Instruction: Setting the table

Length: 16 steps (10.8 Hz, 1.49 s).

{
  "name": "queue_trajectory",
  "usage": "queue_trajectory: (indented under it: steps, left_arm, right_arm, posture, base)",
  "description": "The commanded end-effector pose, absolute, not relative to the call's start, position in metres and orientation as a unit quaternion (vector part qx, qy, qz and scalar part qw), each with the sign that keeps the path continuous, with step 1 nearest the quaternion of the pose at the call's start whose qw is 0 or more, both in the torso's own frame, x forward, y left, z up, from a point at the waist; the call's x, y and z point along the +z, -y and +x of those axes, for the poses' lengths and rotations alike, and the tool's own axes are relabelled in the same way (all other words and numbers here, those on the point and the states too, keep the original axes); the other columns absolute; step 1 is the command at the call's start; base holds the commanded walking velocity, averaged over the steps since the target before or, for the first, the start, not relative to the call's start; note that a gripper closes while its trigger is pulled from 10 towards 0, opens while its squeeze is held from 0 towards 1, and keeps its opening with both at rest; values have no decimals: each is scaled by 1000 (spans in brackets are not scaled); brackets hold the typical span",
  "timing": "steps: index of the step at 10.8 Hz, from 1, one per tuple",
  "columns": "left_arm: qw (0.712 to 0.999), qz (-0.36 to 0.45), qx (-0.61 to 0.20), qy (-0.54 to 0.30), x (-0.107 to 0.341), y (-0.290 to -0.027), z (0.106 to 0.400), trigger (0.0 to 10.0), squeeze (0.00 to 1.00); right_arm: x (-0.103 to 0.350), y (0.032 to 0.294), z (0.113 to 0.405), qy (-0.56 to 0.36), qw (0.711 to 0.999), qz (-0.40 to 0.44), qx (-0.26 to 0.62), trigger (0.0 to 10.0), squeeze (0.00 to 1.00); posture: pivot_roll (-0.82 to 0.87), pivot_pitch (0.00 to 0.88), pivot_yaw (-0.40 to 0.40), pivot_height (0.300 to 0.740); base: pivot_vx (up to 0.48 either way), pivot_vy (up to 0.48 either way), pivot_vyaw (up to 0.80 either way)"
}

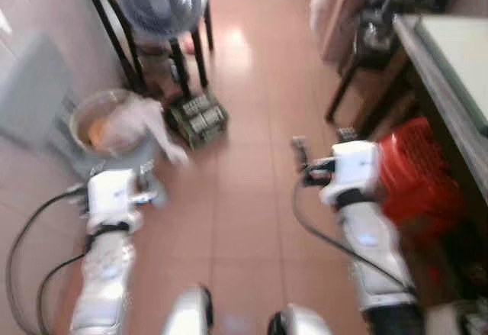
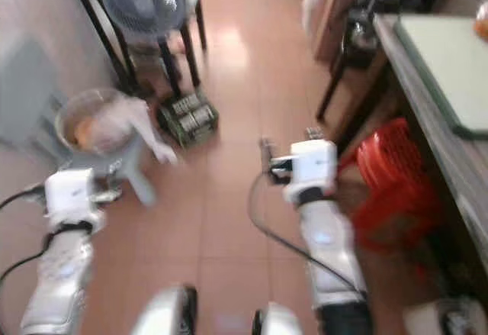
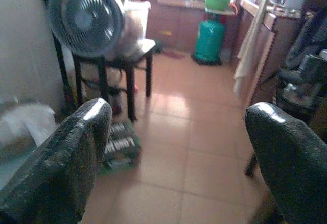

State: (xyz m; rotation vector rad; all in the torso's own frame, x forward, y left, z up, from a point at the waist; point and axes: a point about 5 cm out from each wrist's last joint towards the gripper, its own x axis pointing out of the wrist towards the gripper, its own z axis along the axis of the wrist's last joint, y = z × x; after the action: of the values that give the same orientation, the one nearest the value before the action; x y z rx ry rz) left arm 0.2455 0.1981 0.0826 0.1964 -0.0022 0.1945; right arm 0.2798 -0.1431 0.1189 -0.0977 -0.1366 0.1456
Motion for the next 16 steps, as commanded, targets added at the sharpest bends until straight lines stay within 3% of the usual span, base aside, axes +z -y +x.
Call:
queue_trajectory:
  steps: [1, 5, 10, 14, 16]
  left_arm:
    - [992, 91, 82, 5, 82, -189, 248, 10000, 0]
    - [995, 76, 69, -11, 72, -186, 244, 10000, 0]
    - [995, 63, 77, -12, 72, -183, 249, 10000, 0]
    - [994, 77, 77, -9, 71, -185, 248, 10000, 0]
    - [994, 78, 73, -23, 66, -184, 243, 10000, 0]
  right_arm:
    - [110, 158, 279, 45, 997, -54, 38, 10000, 0]
    - [81, 167, 271, -13, 999, -42, 2, 10000, 0]
    - [75, 169, 275, -29, 996, -80, 2, 10000, 0]
    - [68, 170, 272, -45, 996, -82, -4, 10000, 0]
    - [65, 173, 269, -45, 995, -86, -7, 10000, 0]
  posture:
    - [10, 119, -2, 740]
    - [12, 99, -3, 740]
    - [15, 90, -19, 740]
    - [16, 85, -19, 740]
    - [19, 80, -23, 740]
  base:
    - [424, 0, 0]
    - [420, 0, 0]
    - [358, 308, 0]
    - [0, 404, 0]
    - [0, 0, 0]
